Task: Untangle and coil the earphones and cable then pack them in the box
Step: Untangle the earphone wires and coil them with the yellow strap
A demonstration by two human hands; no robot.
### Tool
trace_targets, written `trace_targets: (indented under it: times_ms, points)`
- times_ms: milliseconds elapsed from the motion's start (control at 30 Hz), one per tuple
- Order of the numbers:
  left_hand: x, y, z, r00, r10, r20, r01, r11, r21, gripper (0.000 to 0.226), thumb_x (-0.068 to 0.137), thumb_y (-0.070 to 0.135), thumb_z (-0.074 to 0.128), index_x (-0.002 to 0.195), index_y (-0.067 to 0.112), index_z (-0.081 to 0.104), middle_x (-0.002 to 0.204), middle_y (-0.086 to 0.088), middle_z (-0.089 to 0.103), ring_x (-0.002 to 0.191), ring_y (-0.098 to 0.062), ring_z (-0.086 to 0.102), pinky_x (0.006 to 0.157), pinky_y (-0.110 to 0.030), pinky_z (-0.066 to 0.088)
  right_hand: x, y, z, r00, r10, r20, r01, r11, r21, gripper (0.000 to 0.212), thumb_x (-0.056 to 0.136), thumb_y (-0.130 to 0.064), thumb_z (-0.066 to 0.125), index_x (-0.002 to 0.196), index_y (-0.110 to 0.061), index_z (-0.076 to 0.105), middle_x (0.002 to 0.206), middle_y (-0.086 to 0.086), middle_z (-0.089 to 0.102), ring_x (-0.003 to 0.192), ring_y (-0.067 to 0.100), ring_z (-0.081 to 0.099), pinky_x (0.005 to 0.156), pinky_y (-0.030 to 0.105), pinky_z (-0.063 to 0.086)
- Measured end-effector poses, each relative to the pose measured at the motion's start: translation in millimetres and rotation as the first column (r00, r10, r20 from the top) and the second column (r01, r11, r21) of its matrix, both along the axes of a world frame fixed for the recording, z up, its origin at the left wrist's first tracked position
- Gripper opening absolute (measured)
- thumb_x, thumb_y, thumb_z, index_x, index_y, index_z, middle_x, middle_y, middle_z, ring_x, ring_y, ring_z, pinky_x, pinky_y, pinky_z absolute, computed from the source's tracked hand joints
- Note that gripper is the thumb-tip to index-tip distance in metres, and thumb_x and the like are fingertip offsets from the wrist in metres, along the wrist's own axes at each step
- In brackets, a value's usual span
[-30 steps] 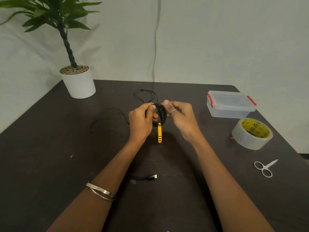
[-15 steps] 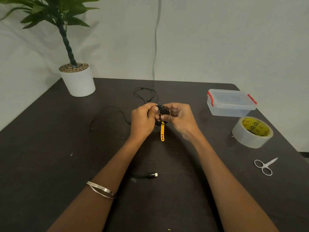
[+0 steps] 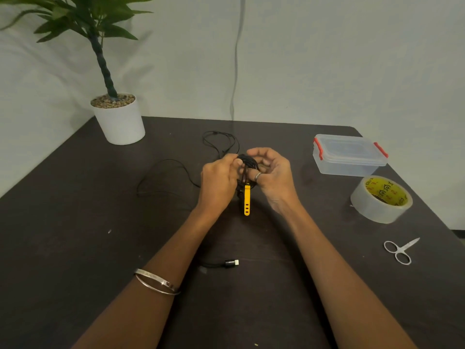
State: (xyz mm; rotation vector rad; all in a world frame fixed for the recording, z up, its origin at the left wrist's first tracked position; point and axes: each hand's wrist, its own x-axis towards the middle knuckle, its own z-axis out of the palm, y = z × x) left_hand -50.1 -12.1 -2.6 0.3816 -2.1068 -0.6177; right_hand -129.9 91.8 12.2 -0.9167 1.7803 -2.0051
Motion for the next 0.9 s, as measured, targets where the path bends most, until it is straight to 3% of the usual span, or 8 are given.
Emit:
trace_targets:
  times_ms: [67, 267, 333, 400, 567, 700, 767, 900]
  points:
    - [0.5, 0.6, 2.3, 1.000, 0.000, 0.003, 0.000, 1.000, 0.022, 0.020, 0.096, 0.014, 0.052, 0.099, 0.005, 0.069, 0.070, -0.004, 0.070, 0.060, -0.010, 0.061, 0.056, -0.007, 0.040, 0.0, -0.4, -1.3, 0.988, -0.027, -0.149, 0.032, 0.999, 0.029, 0.033, 0.080, 0.012, 0.065, 0.107, -0.006, 0.060, 0.096, 0.006, 0.068, 0.082, 0.012, 0.068, 0.070, 0.027, 0.057]
    - [5.1, -2.3, 1.1, 0.996, -0.086, 0.029, 0.078, 0.973, 0.218, 0.020, 0.098, 0.014, 0.051, 0.098, 0.007, 0.070, 0.067, -0.006, 0.066, 0.045, -0.010, 0.061, 0.038, -0.015, 0.043, -2.9, -2.0, -7.7, 0.826, -0.105, -0.554, 0.157, 0.986, 0.047, 0.024, 0.075, 0.005, 0.072, 0.091, -0.013, 0.071, 0.102, 0.003, 0.058, 0.097, 0.010, 0.059, 0.084, 0.019, 0.049]
    - [5.0, -2.2, 1.4, 0.996, -0.087, 0.027, 0.078, 0.965, 0.249, 0.020, 0.098, 0.017, 0.051, 0.099, 0.009, 0.070, 0.063, -0.002, 0.064, 0.041, -0.013, 0.060, 0.038, -0.025, 0.049, 0.2, -3.9, -7.0, 0.909, -0.153, -0.388, 0.164, 0.987, -0.007, 0.019, 0.082, 0.005, 0.066, 0.089, -0.012, 0.069, 0.096, 0.004, 0.063, 0.086, 0.010, 0.062, 0.075, 0.023, 0.052]
    - [1.5, -1.3, 1.1, 0.997, -0.071, 0.010, 0.068, 0.975, 0.210, 0.020, 0.098, 0.018, 0.052, 0.098, 0.009, 0.070, 0.062, -0.001, 0.064, 0.041, -0.014, 0.058, 0.044, -0.027, 0.049, 3.8, -6.0, -3.8, 0.989, -0.147, -0.011, 0.146, 0.987, -0.060, 0.017, 0.090, 0.003, 0.058, 0.086, -0.011, 0.067, 0.085, 0.003, 0.065, 0.076, 0.011, 0.063, 0.067, 0.028, 0.053]
    - [-4.3, 1.5, -1.5, 0.996, -0.073, 0.049, 0.073, 0.997, 0.008, 0.024, 0.094, 0.019, 0.053, 0.101, 0.006, 0.072, 0.073, -0.009, 0.072, 0.066, -0.025, 0.066, 0.061, -0.030, 0.048, 5.5, -5.3, 4.6, 0.764, 0.022, 0.645, 0.107, 0.981, -0.159, 0.024, 0.094, -0.004, 0.042, 0.085, -0.014, 0.062, 0.082, 0.007, 0.065, 0.073, 0.023, 0.064, 0.056, 0.030, 0.051]
    - [-1.7, -1.2, -3.5, 0.995, -0.075, 0.060, 0.072, 0.996, 0.055, 0.026, 0.093, 0.021, 0.052, 0.100, 0.005, 0.072, 0.068, -0.009, 0.070, 0.061, -0.019, 0.064, 0.062, -0.032, 0.049, -5.0, 2.3, 7.6, 0.734, 0.000, 0.679, 0.078, 0.993, -0.084, 0.012, 0.093, -0.017, 0.053, 0.091, -0.015, 0.065, 0.087, 0.003, 0.068, 0.080, 0.024, 0.062, 0.063, 0.033, 0.045]
    - [0.3, -2.4, -4.2, 0.998, -0.060, 0.036, 0.052, 0.981, 0.185, 0.021, 0.095, 0.017, 0.054, 0.096, 0.007, 0.071, 0.062, -0.003, 0.066, 0.047, -0.005, 0.056, 0.056, -0.027, 0.049, -12.5, 9.5, 7.2, 0.767, 0.060, 0.639, -0.010, 0.997, -0.082, 0.010, 0.091, -0.012, 0.056, 0.090, -0.015, 0.066, 0.090, 0.002, 0.070, 0.081, 0.023, 0.063, 0.070, 0.034, 0.045]
    - [2.5, -5.2, -1.6, 0.999, -0.038, -0.022, 0.044, 0.900, 0.434, 0.021, 0.098, 0.020, 0.052, 0.102, 0.008, 0.068, 0.063, 0.000, 0.065, 0.034, -0.013, 0.053, 0.038, -0.022, 0.044, -23.7, 18.8, 4.3, 0.744, 0.144, 0.652, -0.053, 0.986, -0.157, 0.030, 0.084, 0.013, 0.049, 0.094, -0.013, 0.062, 0.089, 0.008, 0.071, 0.077, 0.025, 0.069, 0.072, 0.038, 0.053]
